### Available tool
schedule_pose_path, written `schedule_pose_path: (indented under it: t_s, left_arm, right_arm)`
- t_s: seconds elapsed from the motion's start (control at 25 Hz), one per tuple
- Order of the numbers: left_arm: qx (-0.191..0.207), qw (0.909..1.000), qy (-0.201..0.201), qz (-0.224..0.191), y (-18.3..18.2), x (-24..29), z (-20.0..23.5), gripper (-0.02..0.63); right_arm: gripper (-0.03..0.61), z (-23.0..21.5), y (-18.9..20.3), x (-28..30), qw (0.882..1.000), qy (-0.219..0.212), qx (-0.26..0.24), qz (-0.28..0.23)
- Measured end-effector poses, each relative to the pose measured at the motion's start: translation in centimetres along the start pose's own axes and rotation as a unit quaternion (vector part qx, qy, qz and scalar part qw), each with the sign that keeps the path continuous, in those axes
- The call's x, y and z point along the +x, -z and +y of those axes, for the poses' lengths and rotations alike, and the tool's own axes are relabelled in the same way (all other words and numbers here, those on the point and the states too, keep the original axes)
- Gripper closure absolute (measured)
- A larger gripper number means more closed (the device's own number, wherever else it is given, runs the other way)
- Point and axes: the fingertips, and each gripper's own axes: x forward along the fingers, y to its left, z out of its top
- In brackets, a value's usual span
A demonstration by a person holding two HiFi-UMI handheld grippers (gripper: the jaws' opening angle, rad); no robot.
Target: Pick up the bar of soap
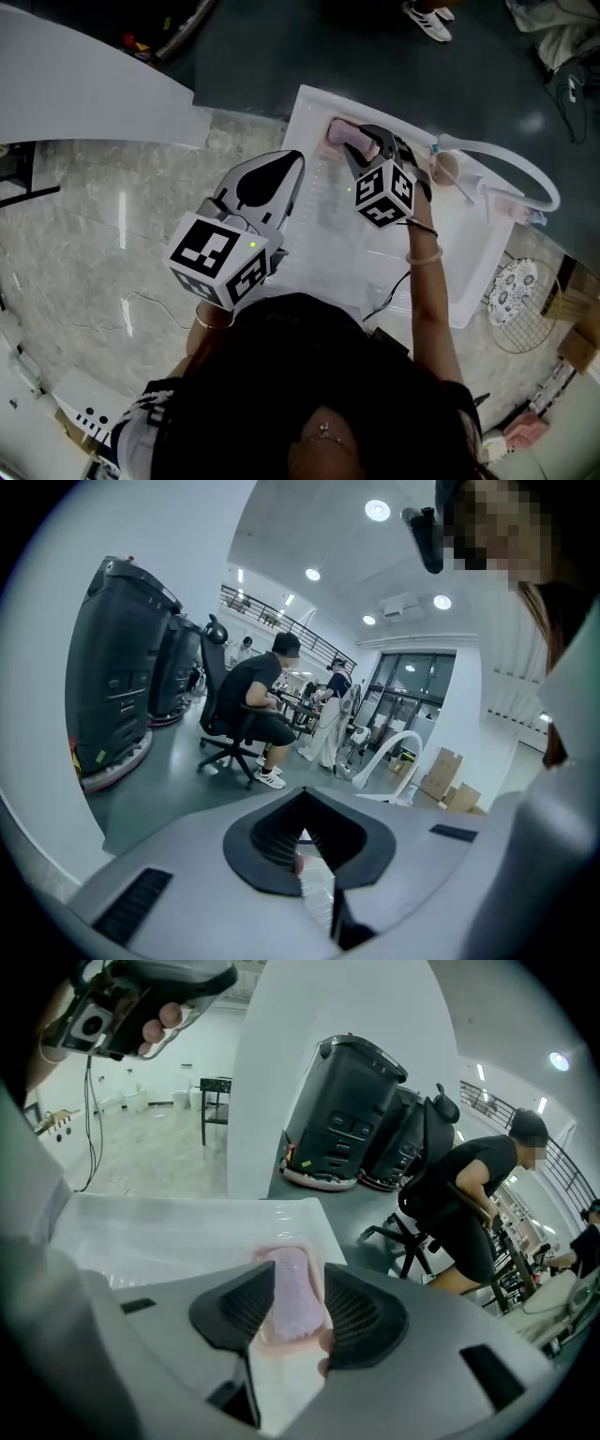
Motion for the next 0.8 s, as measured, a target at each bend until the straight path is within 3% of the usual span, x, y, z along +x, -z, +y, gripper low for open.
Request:
schedule_pose_path:
  t_s: [0.8]
  left_arm:
    - [-0.018,0.9998,-0.005,0.011,1.1,0.4,1.5,0.614]
  right_arm:
    - [0.407,0.9,2.1,3.8,0.993,-0.077,-0.055,0.075]
